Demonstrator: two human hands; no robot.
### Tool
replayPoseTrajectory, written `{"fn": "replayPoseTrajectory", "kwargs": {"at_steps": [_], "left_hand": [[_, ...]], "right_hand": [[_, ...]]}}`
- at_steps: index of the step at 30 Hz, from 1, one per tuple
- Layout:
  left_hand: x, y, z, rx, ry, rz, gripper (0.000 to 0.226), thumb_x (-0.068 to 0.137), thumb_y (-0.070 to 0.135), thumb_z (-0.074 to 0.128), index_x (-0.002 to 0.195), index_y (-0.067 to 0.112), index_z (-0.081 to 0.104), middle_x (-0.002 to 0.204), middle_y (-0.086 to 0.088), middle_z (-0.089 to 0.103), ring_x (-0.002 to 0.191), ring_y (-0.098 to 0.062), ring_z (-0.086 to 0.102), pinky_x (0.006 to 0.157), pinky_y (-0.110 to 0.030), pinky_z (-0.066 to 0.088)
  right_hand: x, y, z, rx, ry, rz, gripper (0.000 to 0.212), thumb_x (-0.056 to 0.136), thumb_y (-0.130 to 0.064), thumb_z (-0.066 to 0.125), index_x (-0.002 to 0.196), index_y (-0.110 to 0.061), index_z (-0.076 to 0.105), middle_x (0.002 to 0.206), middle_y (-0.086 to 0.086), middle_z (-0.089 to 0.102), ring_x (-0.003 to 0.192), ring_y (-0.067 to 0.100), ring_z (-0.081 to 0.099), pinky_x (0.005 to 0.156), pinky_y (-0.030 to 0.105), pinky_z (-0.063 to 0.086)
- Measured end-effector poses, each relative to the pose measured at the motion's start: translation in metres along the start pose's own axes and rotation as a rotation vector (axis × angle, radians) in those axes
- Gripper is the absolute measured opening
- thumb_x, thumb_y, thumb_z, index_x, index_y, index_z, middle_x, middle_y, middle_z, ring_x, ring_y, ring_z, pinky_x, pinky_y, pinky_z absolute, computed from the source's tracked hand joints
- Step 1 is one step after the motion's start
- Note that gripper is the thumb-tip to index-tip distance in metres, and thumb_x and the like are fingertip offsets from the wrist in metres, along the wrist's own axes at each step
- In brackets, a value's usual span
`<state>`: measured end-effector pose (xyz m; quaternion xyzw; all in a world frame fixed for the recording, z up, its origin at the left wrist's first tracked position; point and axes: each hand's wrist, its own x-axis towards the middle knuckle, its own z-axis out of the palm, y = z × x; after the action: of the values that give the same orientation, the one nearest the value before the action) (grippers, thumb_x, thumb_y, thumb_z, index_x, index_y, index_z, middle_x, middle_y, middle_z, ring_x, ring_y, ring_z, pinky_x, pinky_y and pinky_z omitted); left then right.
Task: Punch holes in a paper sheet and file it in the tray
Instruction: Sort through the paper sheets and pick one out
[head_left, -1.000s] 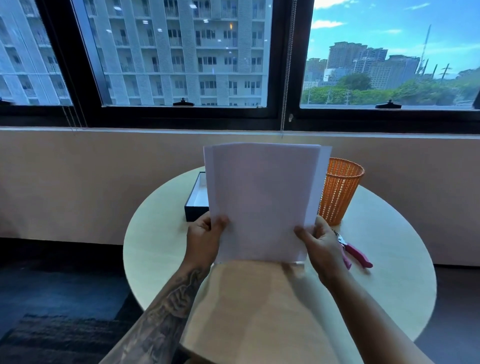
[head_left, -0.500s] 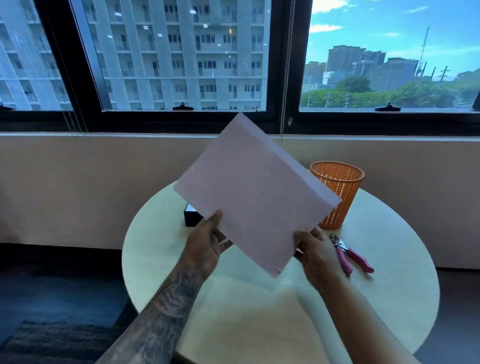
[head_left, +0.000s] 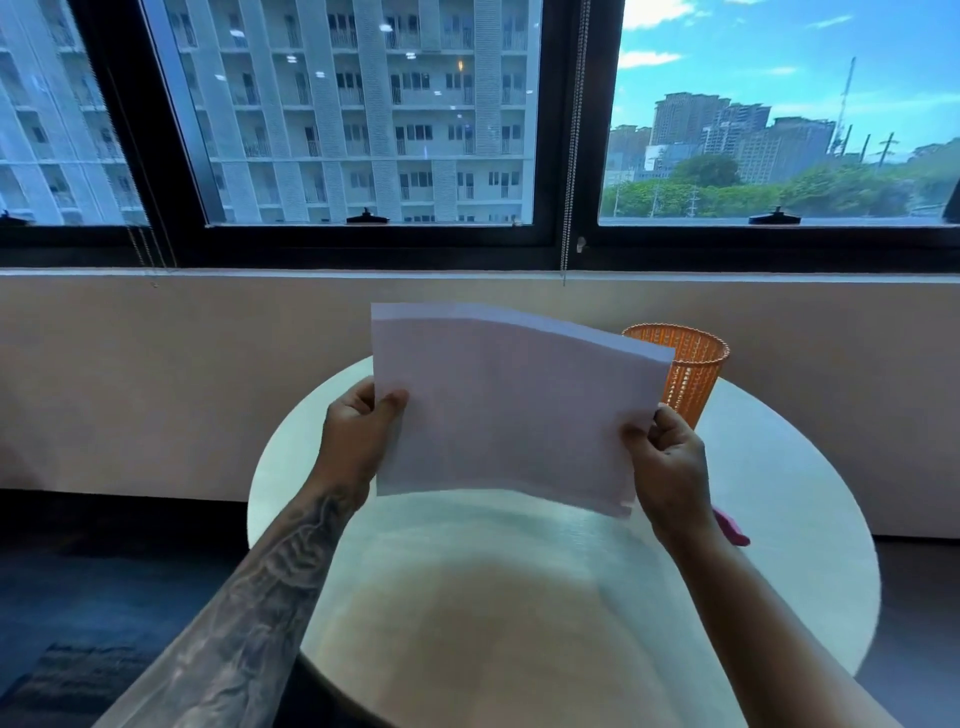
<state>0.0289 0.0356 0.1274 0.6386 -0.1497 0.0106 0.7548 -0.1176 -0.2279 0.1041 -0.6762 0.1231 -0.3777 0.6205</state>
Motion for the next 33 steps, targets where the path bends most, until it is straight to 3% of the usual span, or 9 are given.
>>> {"fn": "replayPoseTrajectory", "kwargs": {"at_steps": [5, 9, 12, 19, 22, 25, 28, 30, 33], "left_hand": [[-0.021, -0.021, 0.008, 0.021, 0.113, -0.030, 0.014, 0.091, 0.009, 0.063, 0.090, 0.019, 0.072, 0.093, -0.004, 0.075, 0.084, -0.025, 0.069, 0.076, -0.038, 0.055], [-0.043, -0.055, 0.011, 0.095, 0.141, -0.096, 0.014, 0.091, 0.007, 0.062, 0.093, 0.018, 0.070, 0.092, -0.002, 0.073, 0.079, -0.017, 0.067, 0.061, -0.026, 0.051], [-0.042, -0.055, 0.016, 0.087, 0.145, -0.115, 0.019, 0.093, 0.006, 0.057, 0.094, 0.019, 0.071, 0.091, 0.001, 0.073, 0.076, -0.014, 0.067, 0.059, -0.025, 0.051], [-0.034, -0.041, 0.013, 0.106, 0.154, -0.060, 0.021, 0.093, 0.007, 0.058, 0.091, 0.024, 0.070, 0.092, 0.002, 0.072, 0.079, -0.019, 0.065, 0.063, -0.029, 0.051], [-0.046, -0.066, 0.007, 0.129, 0.132, -0.129, 0.017, 0.092, 0.009, 0.060, 0.099, 0.021, 0.070, 0.096, -0.001, 0.074, 0.088, -0.025, 0.069, 0.066, -0.031, 0.053], [-0.053, -0.075, 0.007, 0.089, 0.124, -0.186, 0.019, 0.091, 0.010, 0.058, 0.102, 0.019, 0.071, 0.098, -0.003, 0.076, 0.089, -0.025, 0.071, 0.070, -0.034, 0.057], [-0.042, -0.063, 0.004, 0.180, 0.117, -0.129, 0.014, 0.086, 0.012, 0.059, 0.089, 0.020, 0.070, 0.090, -0.004, 0.073, 0.081, -0.025, 0.066, 0.068, -0.035, 0.055], [-0.032, -0.050, 0.001, 0.237, 0.065, -0.065, 0.013, 0.079, 0.019, 0.057, 0.082, 0.022, 0.069, 0.086, -0.005, 0.071, 0.079, -0.026, 0.063, 0.068, -0.040, 0.055], [-0.020, -0.040, 0.002, 0.287, 0.081, 0.050, 0.012, 0.087, 0.015, 0.063, 0.096, 0.020, 0.068, 0.094, 0.000, 0.070, 0.087, -0.022, 0.062, 0.068, -0.027, 0.052]], "right_hand": [[-0.011, 0.020, -0.002, 0.013, 0.011, 0.057, 0.020, 0.095, -0.005, 0.058, 0.098, -0.022, 0.068, 0.089, 0.004, 0.074, 0.083, 0.024, 0.071, 0.074, 0.046, 0.059], [-0.027, 0.046, -0.002, -0.016, 0.006, 0.127, 0.020, 0.077, -0.019, 0.061, 0.096, -0.019, 0.068, 0.089, 0.010, 0.072, 0.081, 0.023, 0.064, 0.071, 0.041, 0.053], [-0.023, 0.048, 0.002, -0.038, 0.027, 0.138, 0.019, 0.087, -0.011, 0.060, 0.097, -0.024, 0.069, 0.091, 0.009, 0.073, 0.081, 0.021, 0.064, 0.070, 0.036, 0.053], [-0.014, 0.045, -0.001, 0.033, -0.008, 0.151, 0.028, 0.092, -0.006, 0.059, 0.102, -0.030, 0.069, 0.098, 0.005, 0.076, 0.090, 0.024, 0.071, 0.078, 0.045, 0.059], [-0.027, 0.064, -0.008, -0.067, -0.091, 0.182, 0.021, 0.092, -0.012, 0.065, 0.104, -0.029, 0.069, 0.103, 0.001, 0.077, 0.094, 0.018, 0.072, 0.082, 0.036, 0.059], [-0.032, 0.071, -0.013, -0.109, -0.139, 0.225, 0.020, 0.095, -0.018, 0.067, 0.115, -0.019, 0.065, 0.106, -0.001, 0.075, 0.096, 0.009, 0.070, 0.078, 0.022, 0.055], [-0.023, 0.065, -0.017, -0.059, -0.131, 0.235, 0.017, 0.094, -0.025, 0.069, 0.109, -0.016, 0.072, 0.103, 0.002, 0.078, 0.097, 0.019, 0.074, 0.085, 0.040, 0.059], [-0.017, 0.056, -0.018, -0.034, -0.157, 0.247, 0.011, 0.095, -0.020, 0.067, 0.102, -0.016, 0.074, 0.099, 0.003, 0.079, 0.090, 0.019, 0.075, 0.077, 0.036, 0.059], [-0.014, 0.049, -0.015, 0.042, -0.199, 0.297, 0.009, 0.094, -0.019, 0.069, 0.097, -0.013, 0.074, 0.094, 0.006, 0.079, 0.084, 0.022, 0.074, 0.072, 0.035, 0.058]]}}
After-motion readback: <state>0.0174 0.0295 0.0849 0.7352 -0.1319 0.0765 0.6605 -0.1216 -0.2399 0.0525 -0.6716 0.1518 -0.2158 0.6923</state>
